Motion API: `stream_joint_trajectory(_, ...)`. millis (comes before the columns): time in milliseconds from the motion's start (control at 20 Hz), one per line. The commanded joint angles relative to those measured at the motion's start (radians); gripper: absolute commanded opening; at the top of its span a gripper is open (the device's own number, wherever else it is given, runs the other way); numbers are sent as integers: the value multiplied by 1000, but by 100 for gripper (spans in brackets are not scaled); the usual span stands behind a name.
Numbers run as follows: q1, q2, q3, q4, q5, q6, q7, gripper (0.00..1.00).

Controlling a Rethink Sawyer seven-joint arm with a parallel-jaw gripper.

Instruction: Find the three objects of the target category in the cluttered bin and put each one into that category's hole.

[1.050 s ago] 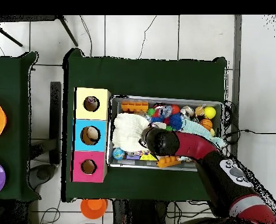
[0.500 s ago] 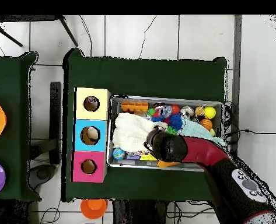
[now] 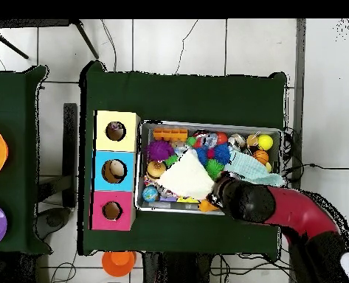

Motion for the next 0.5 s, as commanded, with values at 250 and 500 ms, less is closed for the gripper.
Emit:
stream_joint_trajectory(250, -60, -92, 103, 25, -56, 215, -127, 0)
stream_joint_trajectory(500, -63, -93, 113, 2, -81, 239, -133, 0)
